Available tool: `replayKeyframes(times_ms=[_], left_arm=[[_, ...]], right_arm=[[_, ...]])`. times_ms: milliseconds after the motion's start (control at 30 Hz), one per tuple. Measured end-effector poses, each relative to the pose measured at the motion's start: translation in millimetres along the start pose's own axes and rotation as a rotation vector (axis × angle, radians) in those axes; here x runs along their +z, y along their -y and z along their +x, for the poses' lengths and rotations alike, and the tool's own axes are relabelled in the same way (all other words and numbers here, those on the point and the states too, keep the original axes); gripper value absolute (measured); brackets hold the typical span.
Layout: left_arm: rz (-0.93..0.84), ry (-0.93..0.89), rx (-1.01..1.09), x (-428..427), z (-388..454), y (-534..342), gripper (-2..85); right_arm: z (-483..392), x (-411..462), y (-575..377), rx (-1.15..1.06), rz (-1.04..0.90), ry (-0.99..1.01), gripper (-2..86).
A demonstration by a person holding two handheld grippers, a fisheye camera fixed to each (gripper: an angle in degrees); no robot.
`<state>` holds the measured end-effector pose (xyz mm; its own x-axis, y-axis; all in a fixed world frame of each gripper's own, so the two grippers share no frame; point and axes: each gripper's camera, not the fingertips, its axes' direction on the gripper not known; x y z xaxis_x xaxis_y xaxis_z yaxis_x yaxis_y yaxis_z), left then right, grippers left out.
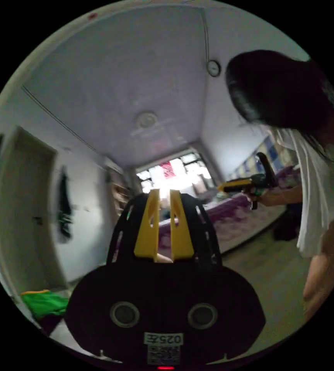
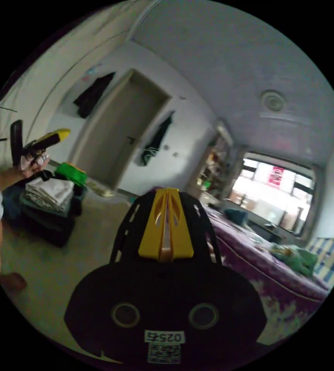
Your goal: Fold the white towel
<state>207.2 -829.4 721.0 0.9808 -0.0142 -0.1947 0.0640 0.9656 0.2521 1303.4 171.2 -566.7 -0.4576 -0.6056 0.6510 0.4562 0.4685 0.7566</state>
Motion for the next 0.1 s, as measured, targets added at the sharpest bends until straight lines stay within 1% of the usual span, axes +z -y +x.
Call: replayKeyframes(times_ms=[33, 67, 100], left_arm=[[-0.066, -0.156, -0.046, 41.1, 46.1, -10.0, 0.7], [-0.125, -0.298, -0.087, 83.7, 95.0, -26.5, 1.5], [-0.156, -0.366, -0.105, 105.3, 122.4, -35.9, 2.2]], right_arm=[[46.9, -46.2, -25.3, 0.035, -0.054, -0.099, -0.1], [93.9, -89.2, -58.3, 0.149, -0.143, -0.189, 1.2], [115.7, -111.2, -77.7, 0.215, -0.18, -0.22, 1.8]])
